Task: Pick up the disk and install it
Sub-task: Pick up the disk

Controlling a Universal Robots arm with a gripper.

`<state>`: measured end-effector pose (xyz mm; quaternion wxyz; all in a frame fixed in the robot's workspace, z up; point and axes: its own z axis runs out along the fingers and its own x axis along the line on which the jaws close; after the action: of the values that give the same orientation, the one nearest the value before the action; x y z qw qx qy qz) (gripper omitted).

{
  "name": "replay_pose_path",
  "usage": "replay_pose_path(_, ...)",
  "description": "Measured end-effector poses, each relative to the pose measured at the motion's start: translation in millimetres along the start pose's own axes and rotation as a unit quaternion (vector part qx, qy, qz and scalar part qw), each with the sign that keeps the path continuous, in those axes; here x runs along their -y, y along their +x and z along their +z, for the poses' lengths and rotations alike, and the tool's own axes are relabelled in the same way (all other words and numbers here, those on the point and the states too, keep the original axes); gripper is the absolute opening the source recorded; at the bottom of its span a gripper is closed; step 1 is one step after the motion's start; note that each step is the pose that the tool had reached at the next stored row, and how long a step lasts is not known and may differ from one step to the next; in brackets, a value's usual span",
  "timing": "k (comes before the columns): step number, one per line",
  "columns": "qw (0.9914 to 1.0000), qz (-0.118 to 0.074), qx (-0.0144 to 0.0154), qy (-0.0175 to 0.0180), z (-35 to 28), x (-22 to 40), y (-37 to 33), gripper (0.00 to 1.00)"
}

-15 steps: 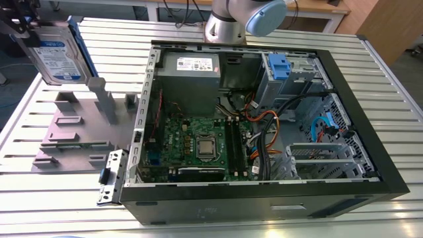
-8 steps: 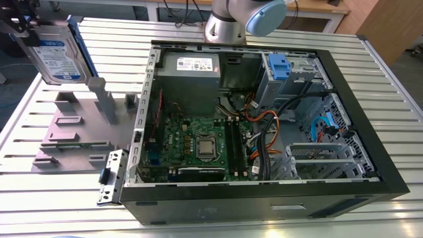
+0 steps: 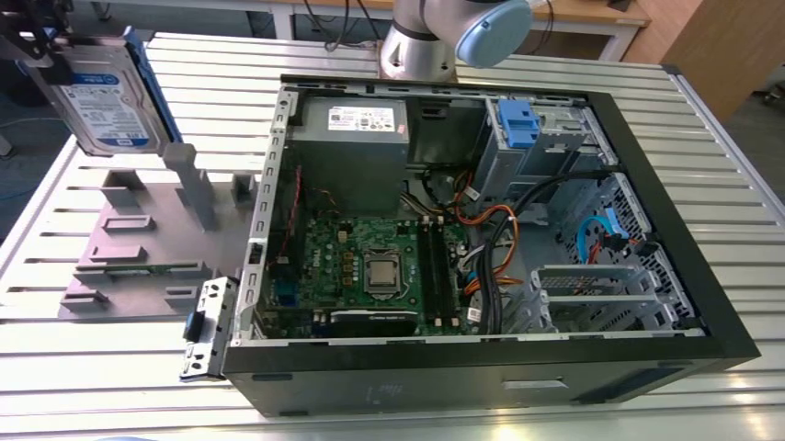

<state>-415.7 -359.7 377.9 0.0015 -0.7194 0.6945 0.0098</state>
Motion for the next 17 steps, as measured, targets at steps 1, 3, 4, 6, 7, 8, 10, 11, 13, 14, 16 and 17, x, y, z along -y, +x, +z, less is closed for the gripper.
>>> replay_pose_path(1, 1.00000, 0.000, 0.0000, 0.0000, -0.2, 0.0, 0.0, 0.36)
replay_pose_path(3, 1.00000, 0.000, 0.0000, 0.0000, -0.6, 0.0, 0.0, 0.36)
replay_pose_path(4, 1.00000, 0.000, 0.0000, 0.0000, -0.8, 0.0, 0.0, 0.36)
replay_pose_path(6, 1.00000, 0.000, 0.0000, 0.0000, -1.2, 0.0, 0.0, 0.36)
replay_pose_path(7, 1.00000, 0.000, 0.0000, 0.0001, -1.4, 0.0, 0.0, 0.36)
replay_pose_path(8, 1.00000, 0.000, 0.0000, 0.0000, -1.6, 0.0, 0.0, 0.36)
replay_pose_path(10, 1.00000, 0.000, 0.0000, 0.0000, -2.0, 0.0, 0.0, 0.36)
replay_pose_path(11, 1.00000, 0.000, 0.0000, 0.0000, -2.2, 0.0, 0.0, 0.36)
replay_pose_path(13, 1.00000, 0.000, 0.0000, 0.0000, -2.6, 0.0, 0.0, 0.36)
replay_pose_path(14, 1.00000, 0.000, 0.0000, 0.0000, -2.8, 0.0, 0.0, 0.36)
replay_pose_path(16, 1.00000, 0.000, 0.0000, 0.0000, -3.2, 0.0, 0.0, 0.36)
replay_pose_path(17, 1.00000, 0.000, 0.0000, 0.0000, -3.4, 0.0, -0.1, 0.36)
